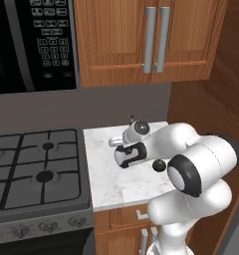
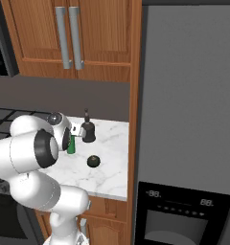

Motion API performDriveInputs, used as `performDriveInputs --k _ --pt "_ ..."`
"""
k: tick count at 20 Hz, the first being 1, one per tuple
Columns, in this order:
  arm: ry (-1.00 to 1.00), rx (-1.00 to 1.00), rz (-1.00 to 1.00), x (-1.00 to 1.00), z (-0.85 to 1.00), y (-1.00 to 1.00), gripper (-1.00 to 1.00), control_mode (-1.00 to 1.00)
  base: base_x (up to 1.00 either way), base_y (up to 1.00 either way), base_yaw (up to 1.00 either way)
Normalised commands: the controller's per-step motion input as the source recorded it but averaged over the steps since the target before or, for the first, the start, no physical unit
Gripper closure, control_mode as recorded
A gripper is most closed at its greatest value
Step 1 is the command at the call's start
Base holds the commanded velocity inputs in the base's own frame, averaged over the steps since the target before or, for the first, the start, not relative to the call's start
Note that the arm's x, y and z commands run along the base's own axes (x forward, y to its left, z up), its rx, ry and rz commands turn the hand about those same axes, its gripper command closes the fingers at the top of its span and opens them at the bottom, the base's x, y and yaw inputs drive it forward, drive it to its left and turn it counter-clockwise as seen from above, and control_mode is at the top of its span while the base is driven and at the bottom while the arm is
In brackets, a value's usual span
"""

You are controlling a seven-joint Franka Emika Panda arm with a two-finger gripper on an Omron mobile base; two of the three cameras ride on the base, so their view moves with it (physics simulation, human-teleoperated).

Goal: Place the beer and liquor on the top shelf of the fridge to keep them out of children's reach, and place the squash on lower shelves for easy access.

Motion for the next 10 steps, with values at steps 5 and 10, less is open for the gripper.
performDriveInputs --k 5,10 --pt "0.0 0.0 0.0 0.02 0.0 0.0 1.0 -1.0 0.0 0.0 0.0" --pt "0.0 0.0 0.0 -0.43 0.3 -0.05 1.0 -1.0 0.0 0.0 0.0"
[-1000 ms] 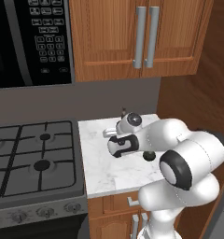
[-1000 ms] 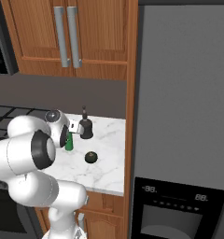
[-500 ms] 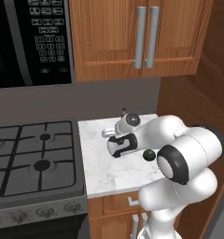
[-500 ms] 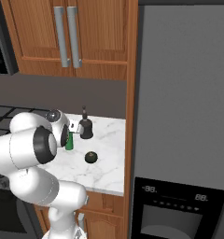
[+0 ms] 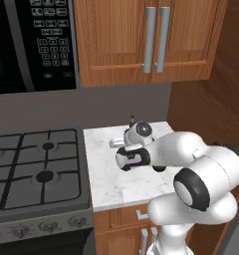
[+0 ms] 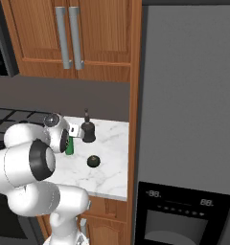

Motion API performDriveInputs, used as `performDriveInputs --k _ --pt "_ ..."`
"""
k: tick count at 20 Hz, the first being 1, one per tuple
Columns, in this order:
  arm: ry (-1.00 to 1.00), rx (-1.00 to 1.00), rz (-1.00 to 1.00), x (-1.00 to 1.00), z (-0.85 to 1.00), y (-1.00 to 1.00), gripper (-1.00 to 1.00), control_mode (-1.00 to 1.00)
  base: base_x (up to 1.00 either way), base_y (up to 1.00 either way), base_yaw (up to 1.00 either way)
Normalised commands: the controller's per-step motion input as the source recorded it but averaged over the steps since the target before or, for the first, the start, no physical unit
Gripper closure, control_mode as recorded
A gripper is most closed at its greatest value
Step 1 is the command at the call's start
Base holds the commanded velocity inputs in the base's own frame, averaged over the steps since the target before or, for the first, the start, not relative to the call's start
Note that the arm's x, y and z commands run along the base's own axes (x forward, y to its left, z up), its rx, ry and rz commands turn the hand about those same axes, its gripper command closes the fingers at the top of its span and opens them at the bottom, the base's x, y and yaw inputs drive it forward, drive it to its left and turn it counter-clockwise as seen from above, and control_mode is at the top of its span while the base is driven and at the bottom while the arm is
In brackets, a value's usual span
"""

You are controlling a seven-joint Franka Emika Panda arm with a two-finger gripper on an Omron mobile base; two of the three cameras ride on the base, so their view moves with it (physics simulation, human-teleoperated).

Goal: Place the beer and liquor on the top shelf of the fridge to keep them out of children's reach, and place the squash on lower shelves for easy access.

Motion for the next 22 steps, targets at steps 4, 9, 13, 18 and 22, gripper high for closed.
performDriveInputs --k 4,9,13,18,22 --pt "0.0 0.0 0.0 -0.79 0.83 -0.28 1.0 -1.0 0.0 0.0 0.0" --pt "0.0 0.0 0.0 -0.7 1.0 -0.4 1.0 -1.0 0.0 0.0 0.0" --pt "0.0 0.0 0.0 -0.51 1.0 -0.41 1.0 -1.0 0.0 0.0 0.0" --pt "0.0 0.0 0.0 -0.48 1.0 -0.39 1.0 -1.0 0.0 0.0 0.0" --pt "0.0 0.0 0.0 -0.61 0.99 -0.27 1.0 -1.0 0.0 0.0 0.0"
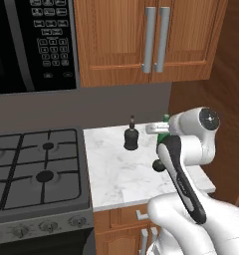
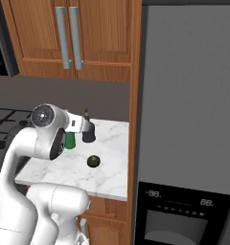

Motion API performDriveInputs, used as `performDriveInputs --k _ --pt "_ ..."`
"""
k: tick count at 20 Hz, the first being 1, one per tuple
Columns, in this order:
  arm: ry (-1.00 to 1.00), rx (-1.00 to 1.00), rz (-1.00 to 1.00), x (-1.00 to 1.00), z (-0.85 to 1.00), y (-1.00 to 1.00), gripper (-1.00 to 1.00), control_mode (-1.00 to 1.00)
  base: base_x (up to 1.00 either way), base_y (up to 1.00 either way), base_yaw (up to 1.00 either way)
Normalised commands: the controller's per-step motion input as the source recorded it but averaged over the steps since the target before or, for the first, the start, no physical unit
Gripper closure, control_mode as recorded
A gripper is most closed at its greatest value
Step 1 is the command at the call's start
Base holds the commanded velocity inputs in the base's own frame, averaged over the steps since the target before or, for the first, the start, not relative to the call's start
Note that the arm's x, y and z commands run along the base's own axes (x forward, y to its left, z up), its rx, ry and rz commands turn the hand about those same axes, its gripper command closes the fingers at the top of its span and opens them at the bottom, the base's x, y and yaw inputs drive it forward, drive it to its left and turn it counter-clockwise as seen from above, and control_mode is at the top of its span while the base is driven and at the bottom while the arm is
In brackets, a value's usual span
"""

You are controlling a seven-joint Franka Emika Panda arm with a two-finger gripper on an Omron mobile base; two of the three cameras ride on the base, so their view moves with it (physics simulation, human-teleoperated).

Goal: Place the beer and liquor on the top shelf of the fridge to keep them out of children's reach, and place the squash on lower shelves for easy access.

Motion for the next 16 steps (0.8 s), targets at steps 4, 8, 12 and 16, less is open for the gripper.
performDriveInputs --k 4,8,12,16 --pt "0.0 -0.02 0.0 -0.71 0.81 0.0 1.0 -1.0 0.0 0.0 0.0" --pt "0.0 -0.04 0.0 -0.68 0.69 0.0 1.0 -1.0 0.0 0.0 0.0" --pt "0.0 -0.05 -0.01 -0.66 0.58 0.0 1.0 -1.0 0.0 0.0 0.0" --pt "0.0 -0.05 -0.03 -0.63 0.4 0.0 1.0 -1.0 0.0 0.0 0.0"
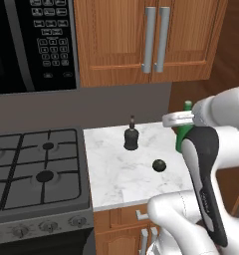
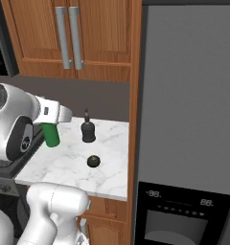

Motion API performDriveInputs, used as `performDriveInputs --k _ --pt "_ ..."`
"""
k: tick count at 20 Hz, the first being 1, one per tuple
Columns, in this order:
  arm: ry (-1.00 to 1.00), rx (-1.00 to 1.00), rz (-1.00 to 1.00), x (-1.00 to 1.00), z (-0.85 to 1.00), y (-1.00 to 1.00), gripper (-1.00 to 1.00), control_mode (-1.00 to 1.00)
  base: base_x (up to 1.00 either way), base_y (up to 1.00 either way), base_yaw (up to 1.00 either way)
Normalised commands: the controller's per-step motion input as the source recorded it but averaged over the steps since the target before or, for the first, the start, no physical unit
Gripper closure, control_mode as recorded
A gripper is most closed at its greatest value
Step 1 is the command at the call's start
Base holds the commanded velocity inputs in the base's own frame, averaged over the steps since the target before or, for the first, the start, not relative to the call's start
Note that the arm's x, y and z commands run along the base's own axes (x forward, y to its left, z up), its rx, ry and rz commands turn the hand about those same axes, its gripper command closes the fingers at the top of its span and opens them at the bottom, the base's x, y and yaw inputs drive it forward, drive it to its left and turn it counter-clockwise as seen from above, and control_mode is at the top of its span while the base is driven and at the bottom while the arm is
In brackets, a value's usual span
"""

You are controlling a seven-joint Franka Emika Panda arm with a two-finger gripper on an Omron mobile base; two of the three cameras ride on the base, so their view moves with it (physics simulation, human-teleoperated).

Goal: Place the beer and liquor on the top shelf of the fridge to keep them out of children's reach, and place the squash on lower shelves for easy access.

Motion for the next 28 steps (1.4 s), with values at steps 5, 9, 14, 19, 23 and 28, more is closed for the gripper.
performDriveInputs --k 5,9,14,19,23,28 --pt "0.0 -0.03 -0.01 -0.52 0.2 0.0 1.0 1.0 -0.16 0.0 0.0" --pt "0.0 0.0 0.0 0.0 0.0 0.0 1.0 1.0 -0.94 0.0 0.0" --pt "0.0 0.0 0.0 0.0 0.0 0.0 1.0 1.0 -1.0 -0.01 -0.03" --pt "0.0 0.0 0.0 0.0 0.0 0.0 1.0 1.0 -0.98 -0.27 -0.24" --pt "0.0 0.0 0.0 0.0 0.0 0.0 1.0 1.0 -0.61 -0.5 -0.39" --pt "0.0 0.0 0.0 0.0 0.0 0.0 1.0 1.0 -0.08 -0.62 -0.38"
